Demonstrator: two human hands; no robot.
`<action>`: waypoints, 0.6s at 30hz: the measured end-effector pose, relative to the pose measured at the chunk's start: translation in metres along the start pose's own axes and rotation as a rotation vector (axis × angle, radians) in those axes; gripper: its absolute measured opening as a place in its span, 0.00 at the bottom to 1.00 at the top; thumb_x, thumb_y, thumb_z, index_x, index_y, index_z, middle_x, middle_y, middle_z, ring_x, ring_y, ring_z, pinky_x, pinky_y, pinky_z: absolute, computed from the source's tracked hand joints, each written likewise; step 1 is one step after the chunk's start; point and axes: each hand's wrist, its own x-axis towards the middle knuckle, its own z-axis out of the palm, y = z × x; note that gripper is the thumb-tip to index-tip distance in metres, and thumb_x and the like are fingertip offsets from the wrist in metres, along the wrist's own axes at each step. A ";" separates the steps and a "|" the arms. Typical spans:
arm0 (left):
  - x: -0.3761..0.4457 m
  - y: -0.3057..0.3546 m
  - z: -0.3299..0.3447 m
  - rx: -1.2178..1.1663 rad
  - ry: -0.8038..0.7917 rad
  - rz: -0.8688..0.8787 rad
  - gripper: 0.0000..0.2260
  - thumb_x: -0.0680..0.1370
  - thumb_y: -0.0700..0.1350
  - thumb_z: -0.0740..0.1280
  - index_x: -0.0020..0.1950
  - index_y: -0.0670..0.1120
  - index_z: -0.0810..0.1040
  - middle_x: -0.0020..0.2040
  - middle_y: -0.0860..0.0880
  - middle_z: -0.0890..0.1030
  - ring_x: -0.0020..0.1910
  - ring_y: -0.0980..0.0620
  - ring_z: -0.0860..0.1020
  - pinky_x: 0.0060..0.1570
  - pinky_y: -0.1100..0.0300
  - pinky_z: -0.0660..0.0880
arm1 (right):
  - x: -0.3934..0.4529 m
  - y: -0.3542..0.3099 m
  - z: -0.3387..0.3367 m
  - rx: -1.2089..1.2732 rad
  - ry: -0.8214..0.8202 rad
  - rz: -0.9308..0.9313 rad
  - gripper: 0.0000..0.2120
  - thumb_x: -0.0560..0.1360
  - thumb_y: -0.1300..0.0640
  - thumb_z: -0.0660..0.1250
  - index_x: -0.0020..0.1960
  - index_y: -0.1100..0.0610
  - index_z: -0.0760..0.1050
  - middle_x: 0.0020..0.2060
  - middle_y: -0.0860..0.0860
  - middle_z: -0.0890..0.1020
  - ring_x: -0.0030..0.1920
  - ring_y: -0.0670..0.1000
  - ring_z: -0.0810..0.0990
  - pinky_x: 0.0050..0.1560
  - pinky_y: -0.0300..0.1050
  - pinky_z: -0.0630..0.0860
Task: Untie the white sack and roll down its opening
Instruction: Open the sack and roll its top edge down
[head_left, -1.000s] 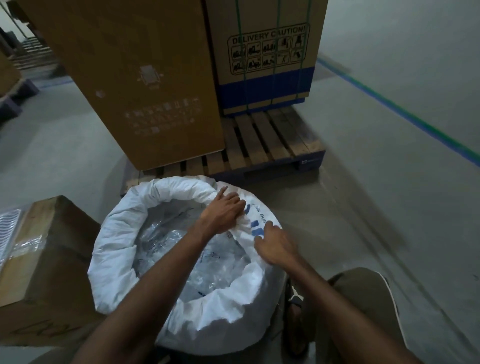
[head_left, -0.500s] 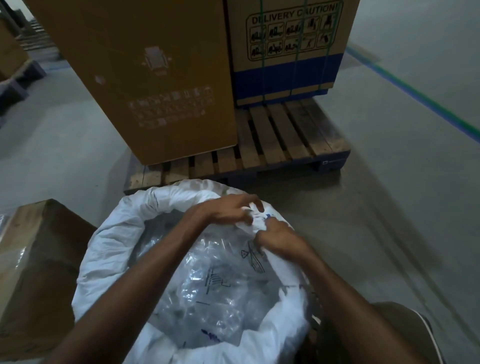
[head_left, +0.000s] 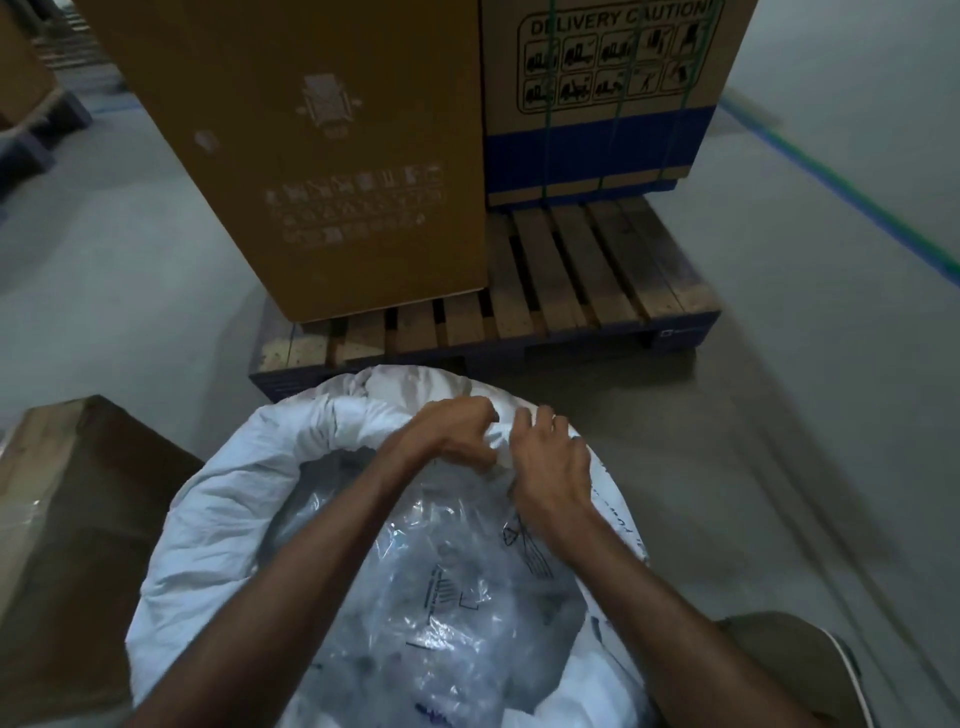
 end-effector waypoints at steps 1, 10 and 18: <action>-0.005 -0.004 -0.002 -0.029 -0.004 0.031 0.21 0.69 0.54 0.74 0.58 0.49 0.75 0.49 0.50 0.80 0.48 0.48 0.77 0.47 0.52 0.74 | 0.005 0.002 -0.001 0.076 -0.036 0.011 0.24 0.73 0.52 0.73 0.65 0.56 0.71 0.61 0.54 0.77 0.61 0.56 0.77 0.56 0.50 0.75; -0.034 -0.064 0.022 0.379 0.329 -0.143 0.26 0.69 0.54 0.70 0.66 0.49 0.71 0.58 0.47 0.80 0.59 0.44 0.75 0.66 0.45 0.67 | 0.036 0.017 -0.021 0.626 -0.482 0.110 0.15 0.60 0.49 0.73 0.45 0.53 0.83 0.47 0.53 0.84 0.49 0.56 0.83 0.50 0.51 0.80; -0.012 -0.034 -0.019 -0.014 0.027 -0.162 0.09 0.72 0.51 0.69 0.44 0.46 0.77 0.43 0.49 0.80 0.38 0.51 0.75 0.37 0.57 0.67 | 0.029 -0.031 -0.002 0.025 -0.020 -0.133 0.43 0.68 0.52 0.76 0.77 0.55 0.60 0.67 0.55 0.74 0.65 0.57 0.74 0.64 0.53 0.71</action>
